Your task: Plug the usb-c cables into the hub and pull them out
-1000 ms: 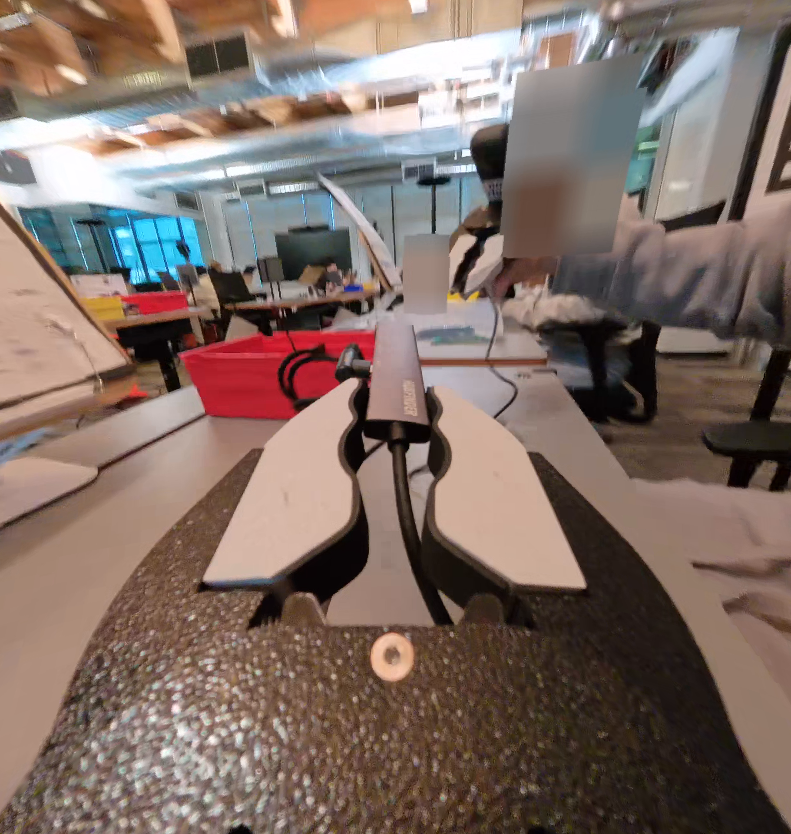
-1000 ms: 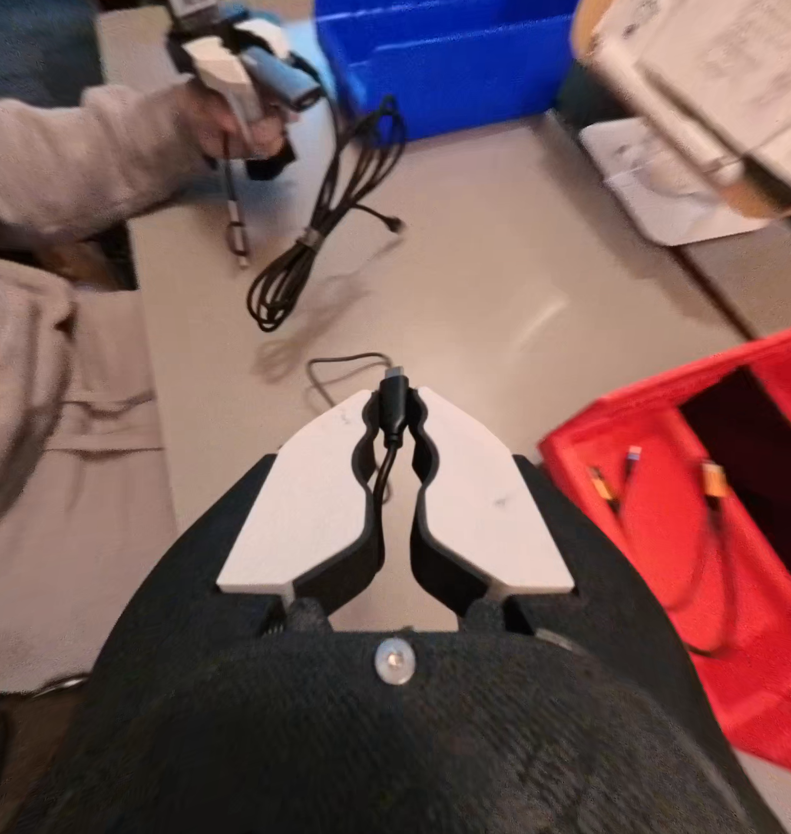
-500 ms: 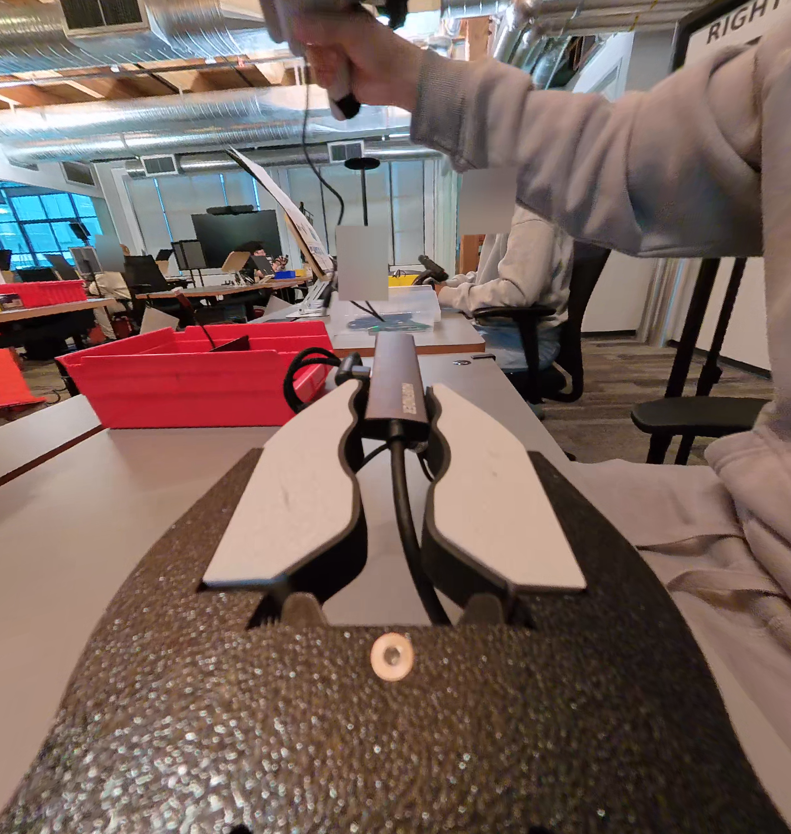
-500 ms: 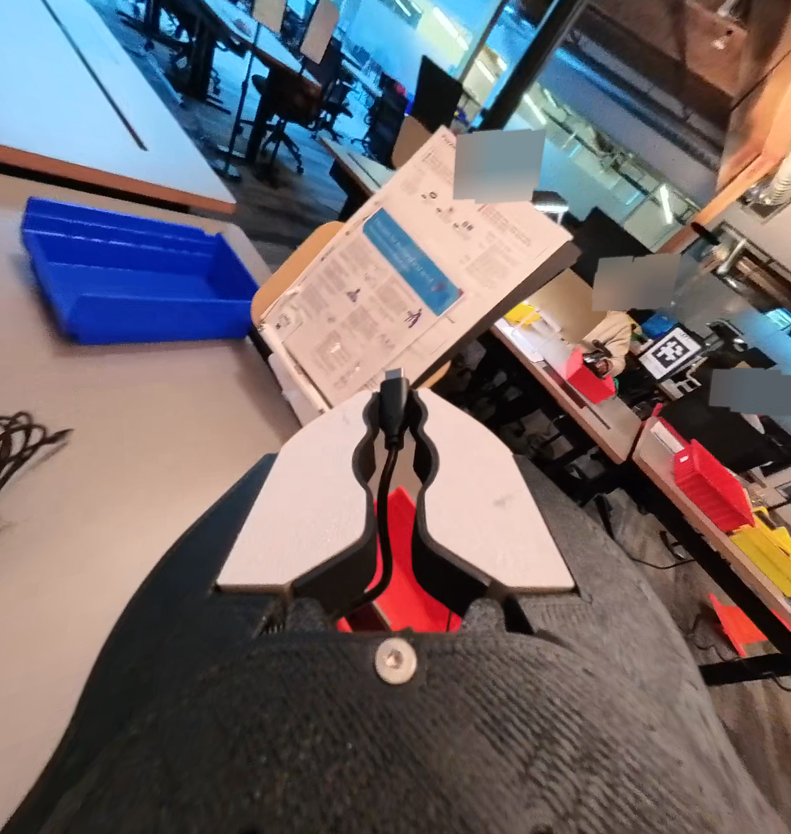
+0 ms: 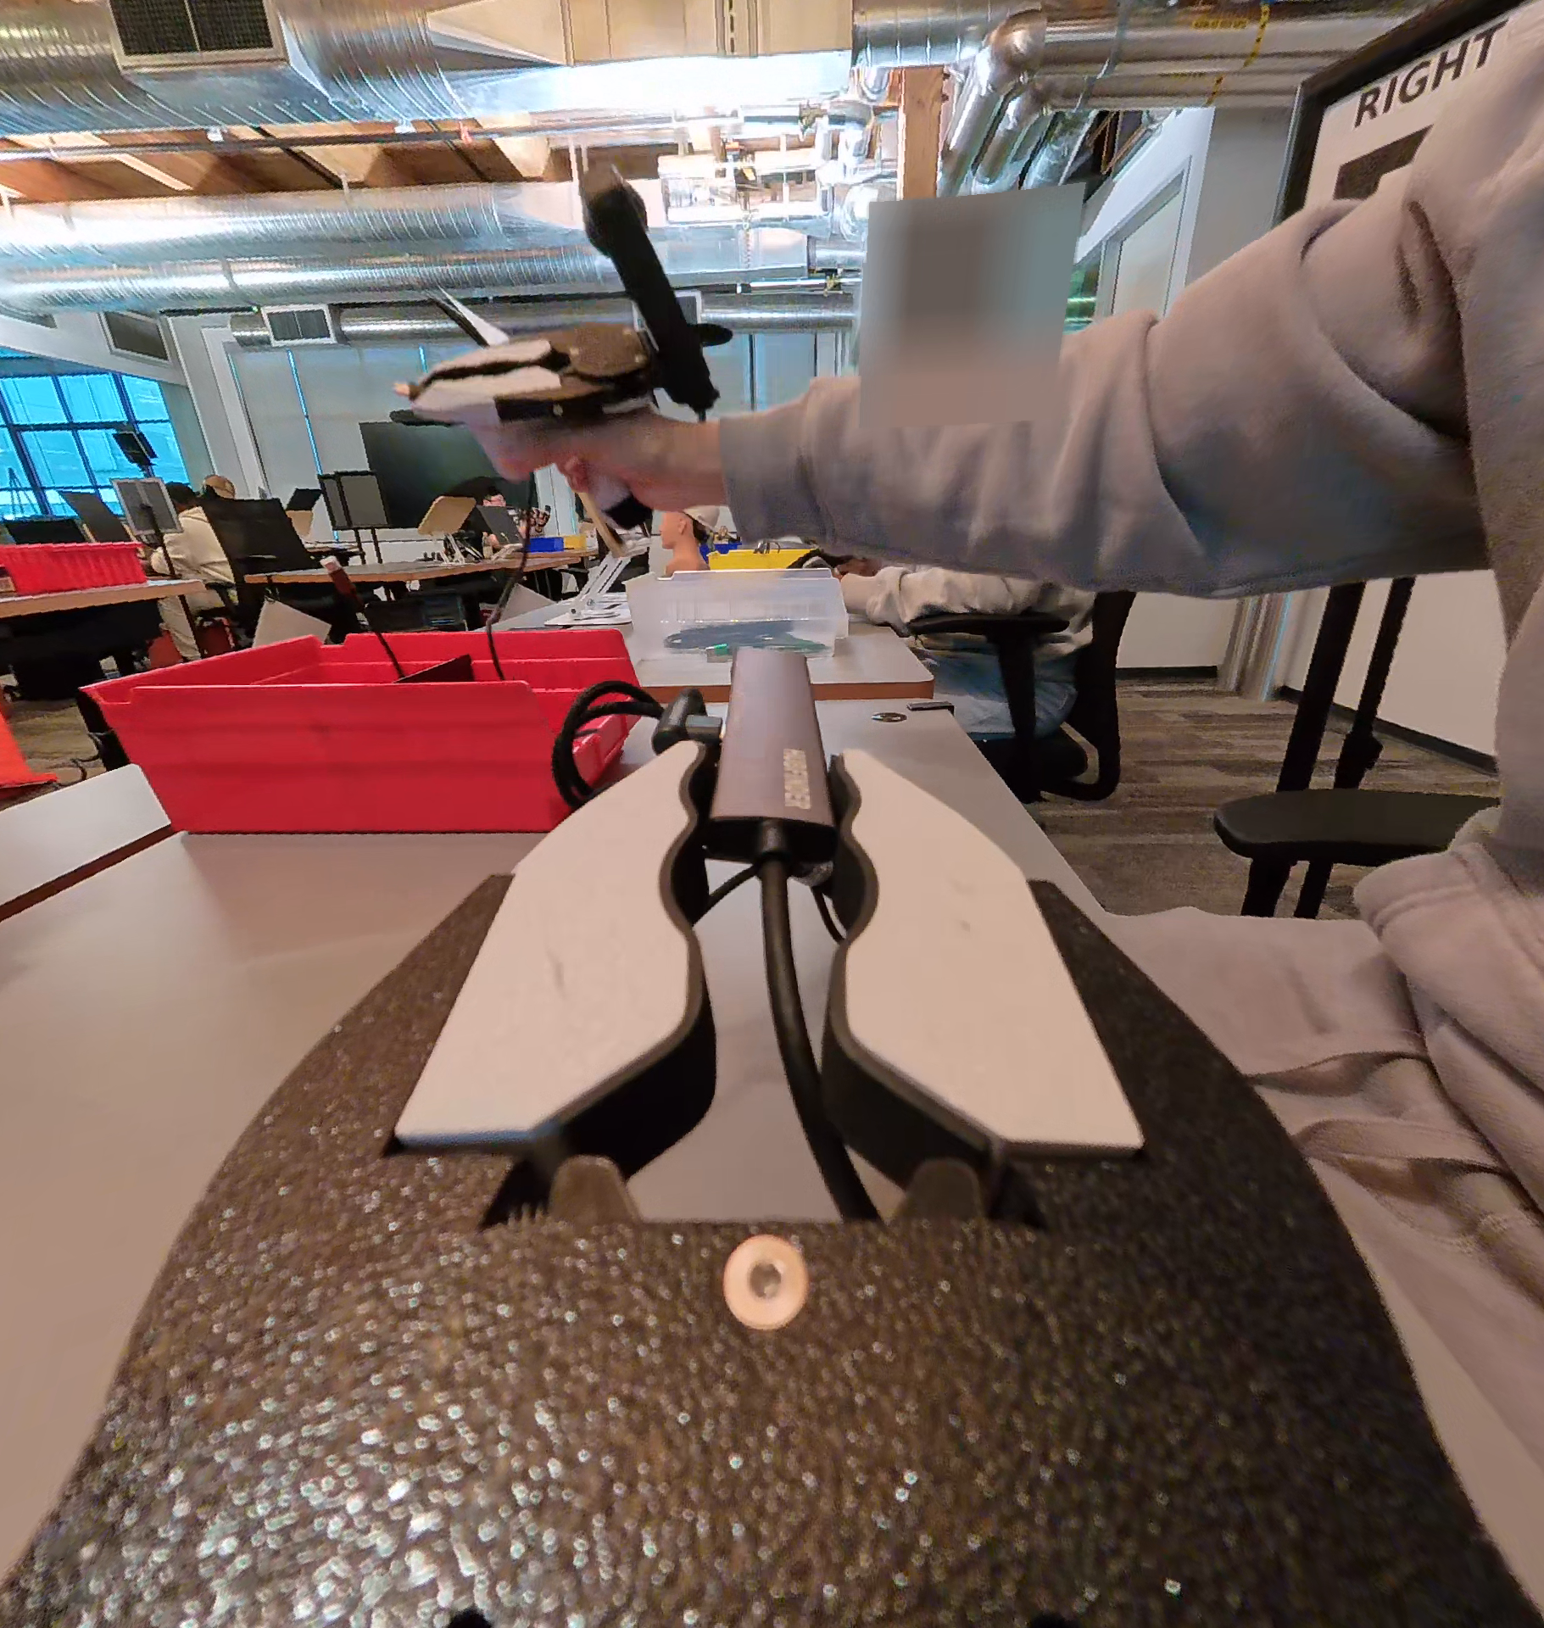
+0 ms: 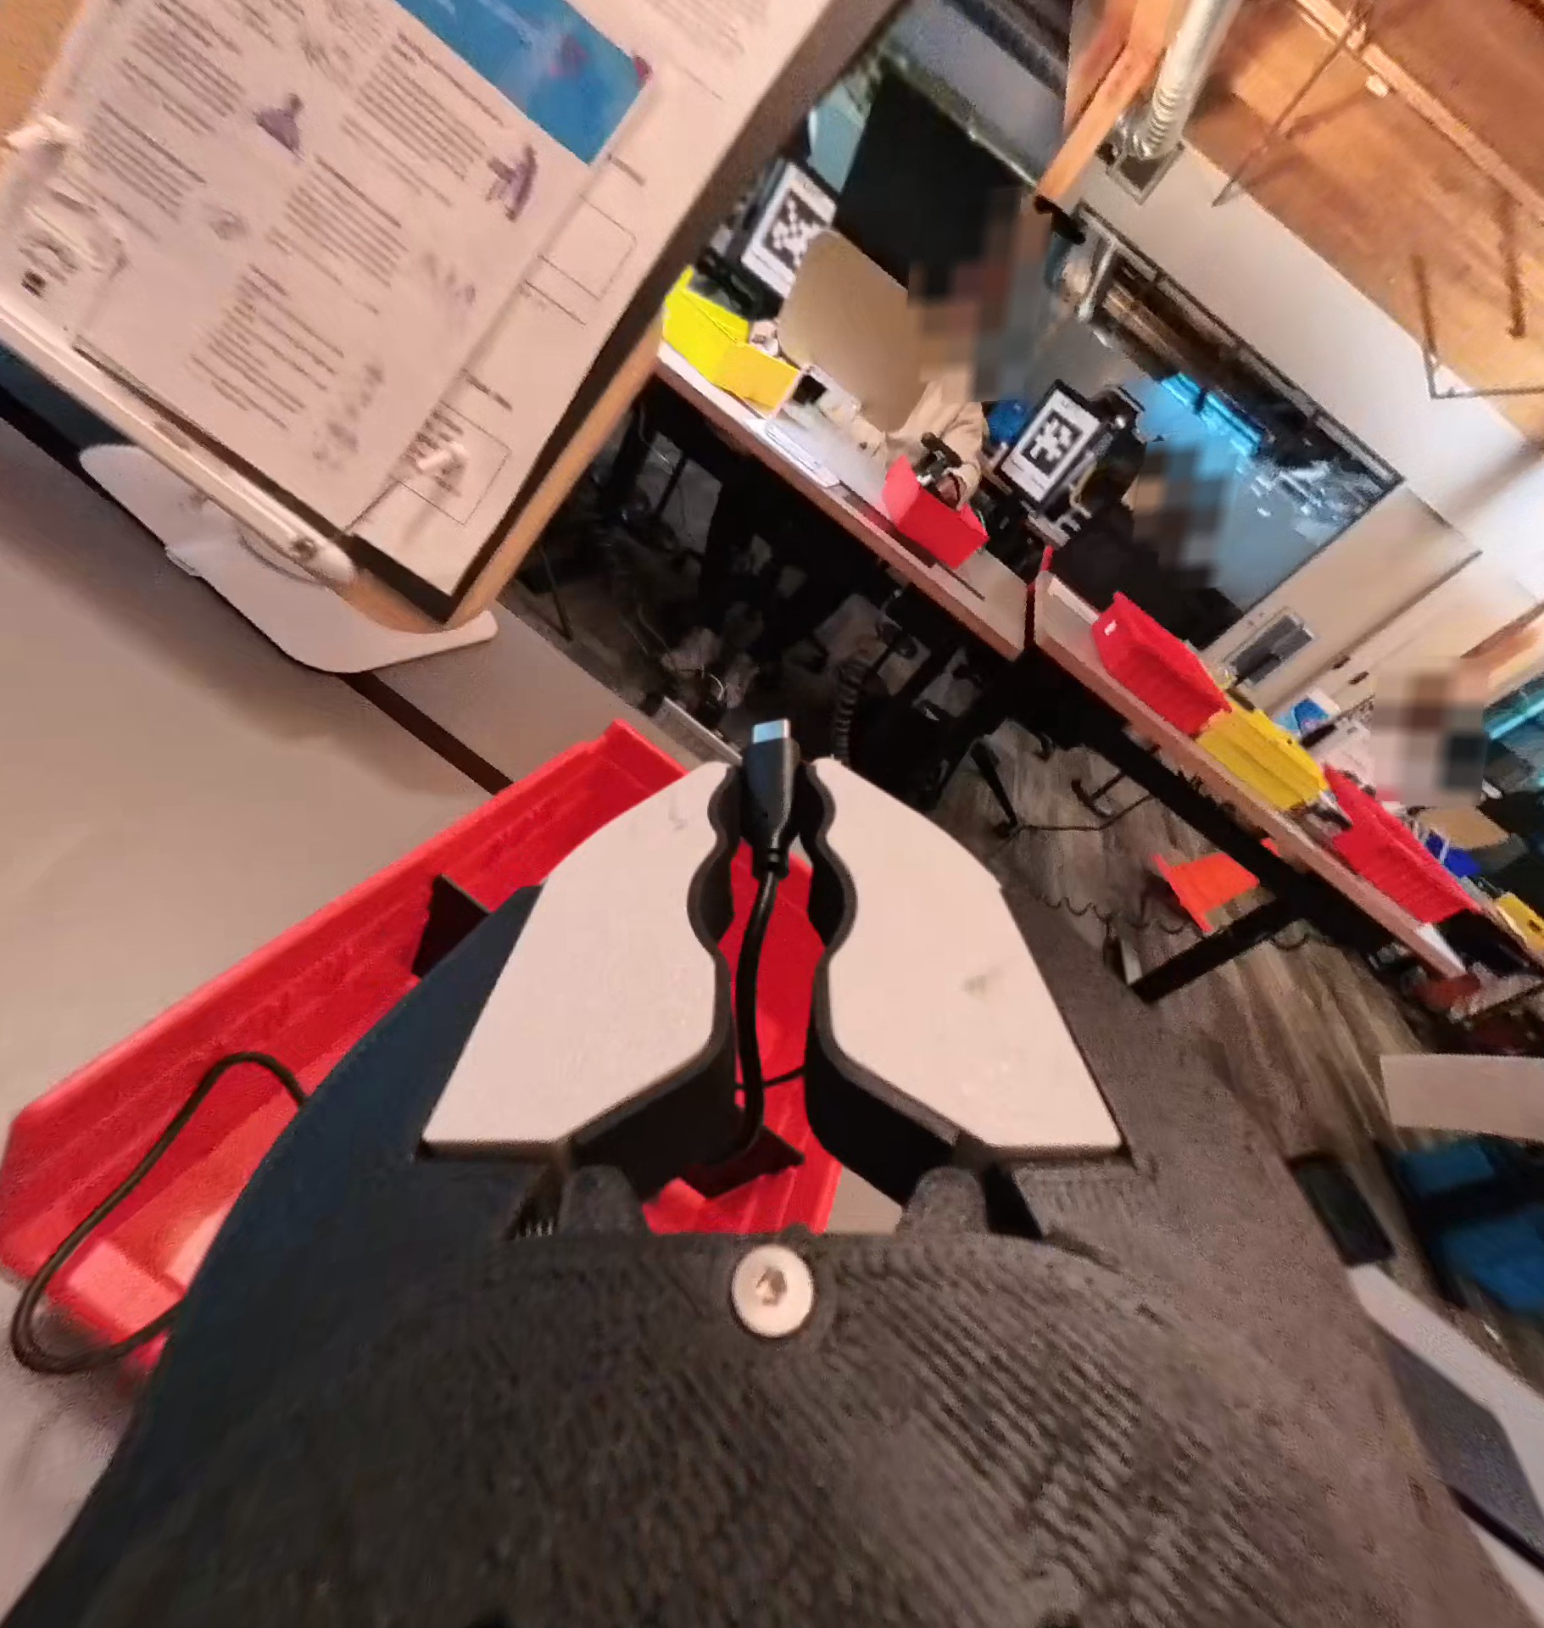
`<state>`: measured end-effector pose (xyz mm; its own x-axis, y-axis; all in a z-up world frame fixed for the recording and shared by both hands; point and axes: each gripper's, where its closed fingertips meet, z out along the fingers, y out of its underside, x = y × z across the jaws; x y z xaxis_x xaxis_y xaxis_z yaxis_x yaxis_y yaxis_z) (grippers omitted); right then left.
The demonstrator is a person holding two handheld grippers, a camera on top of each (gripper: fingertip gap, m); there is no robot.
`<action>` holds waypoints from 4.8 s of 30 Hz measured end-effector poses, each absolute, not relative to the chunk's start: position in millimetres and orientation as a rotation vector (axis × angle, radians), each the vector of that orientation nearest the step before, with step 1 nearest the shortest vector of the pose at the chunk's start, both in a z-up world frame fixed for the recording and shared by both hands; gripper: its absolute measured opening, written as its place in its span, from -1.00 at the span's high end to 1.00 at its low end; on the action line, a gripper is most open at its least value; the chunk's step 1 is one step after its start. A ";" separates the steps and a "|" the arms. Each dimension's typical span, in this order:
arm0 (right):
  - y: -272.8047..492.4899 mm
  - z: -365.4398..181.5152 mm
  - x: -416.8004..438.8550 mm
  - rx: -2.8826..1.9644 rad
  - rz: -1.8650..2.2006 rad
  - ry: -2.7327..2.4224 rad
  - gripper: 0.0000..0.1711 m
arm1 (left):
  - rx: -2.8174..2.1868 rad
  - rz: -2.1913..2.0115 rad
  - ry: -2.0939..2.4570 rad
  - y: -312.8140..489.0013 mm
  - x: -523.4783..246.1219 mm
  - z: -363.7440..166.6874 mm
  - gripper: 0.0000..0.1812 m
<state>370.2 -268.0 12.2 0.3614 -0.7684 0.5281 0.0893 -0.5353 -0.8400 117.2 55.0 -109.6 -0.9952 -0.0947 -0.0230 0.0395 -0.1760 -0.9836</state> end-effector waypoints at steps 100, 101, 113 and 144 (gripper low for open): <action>-29.5 -84.3 186.6 -0.569 0.576 1.038 0.89 | -0.204 -1.854 1.704 11.8 139.7 -104.4 0.63; -28.3 -86.6 186.8 -0.563 0.571 1.048 0.89 | -0.207 -1.832 1.695 12.2 140.5 -105.2 0.65; -25.8 -106.8 190.1 -0.598 0.524 1.104 0.89 | -0.308 -1.699 1.763 16.3 151.4 -122.6 0.74; 9.8 -104.4 161.1 -0.796 0.474 0.950 0.90 | -0.315 -1.353 1.631 43.2 163.8 -109.1 0.73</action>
<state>161.1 9.8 -104.4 0.5144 0.0210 -0.8573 -0.6724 0.6303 -0.3881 163.8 43.2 -109.1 -0.5076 -0.7035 -0.4974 0.3586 0.3523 -0.8644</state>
